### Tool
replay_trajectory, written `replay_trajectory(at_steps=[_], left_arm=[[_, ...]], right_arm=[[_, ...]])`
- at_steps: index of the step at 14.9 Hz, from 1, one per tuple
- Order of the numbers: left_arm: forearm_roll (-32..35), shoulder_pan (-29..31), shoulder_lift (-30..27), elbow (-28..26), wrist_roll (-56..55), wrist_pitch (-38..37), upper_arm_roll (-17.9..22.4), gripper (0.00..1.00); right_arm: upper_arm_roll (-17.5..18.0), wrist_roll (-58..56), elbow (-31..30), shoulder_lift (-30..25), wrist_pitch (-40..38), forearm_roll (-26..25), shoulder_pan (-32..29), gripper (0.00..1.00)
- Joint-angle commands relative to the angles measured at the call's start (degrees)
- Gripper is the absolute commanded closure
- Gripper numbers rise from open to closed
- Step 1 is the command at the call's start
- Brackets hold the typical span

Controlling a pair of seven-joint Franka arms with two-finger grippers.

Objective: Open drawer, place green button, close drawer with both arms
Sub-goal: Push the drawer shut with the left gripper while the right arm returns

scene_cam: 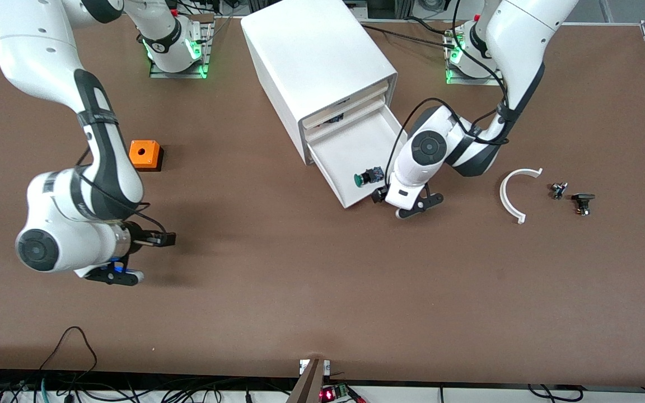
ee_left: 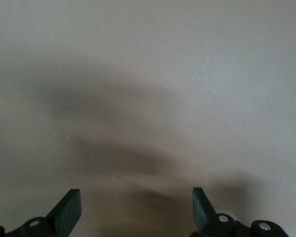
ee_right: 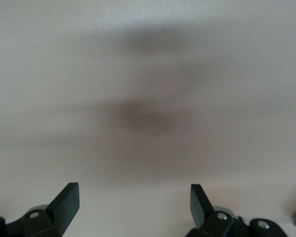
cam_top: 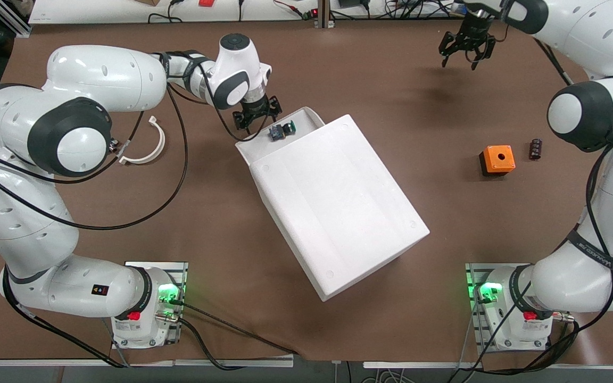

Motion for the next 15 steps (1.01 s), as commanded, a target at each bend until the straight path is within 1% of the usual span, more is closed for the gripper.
replay_trajectory(at_steps=[1, 4, 7, 9, 12, 13, 15], left_arm=[[1.36, 0.62, -0.91, -2.46, -1.44, 0.61, -1.89, 0.01], [0.83, 2.02, -0.83, -2.73, -1.44, -0.70, -5.22, 0.01], [0.66, 4.39, -0.82, -3.52, -1.70, -1.76, -9.26, 0.01], [0.57, 7.37, -0.82, -4.05, -1.96, -2.12, -12.95, 0.01], [-0.13, 11.51, -0.74, -4.23, -1.96, -5.27, -17.96, 0.01], [-0.92, 11.95, -0.74, -4.23, -1.96, -6.24, -19.11, 0.01], [-2.24, 11.78, -0.56, -4.23, -1.96, -7.21, -19.73, 0.01]], right_arm=[[-1.10, -3.15, -8.78, -10.79, -0.89, 0.27, -0.11, 0.01], [-1.18, -3.24, -13.98, -20.64, -0.98, 0.10, -0.11, 0.01], [-1.18, -3.15, -17.85, -28.64, -1.07, 0.10, -0.11, 0.01], [-1.36, -3.24, -18.39, -32.17, -2.20, 0.01, -0.11, 0.01], [-2.24, -3.24, -18.92, -36.56, -3.88, -0.17, -0.11, 0.01], [-2.94, -3.24, -19.09, -37.62, -3.97, -0.60, -0.11, 0.01], [-3.21, -3.06, -21.36, -40.43, -2.92, -0.87, -0.11, 0.01]])
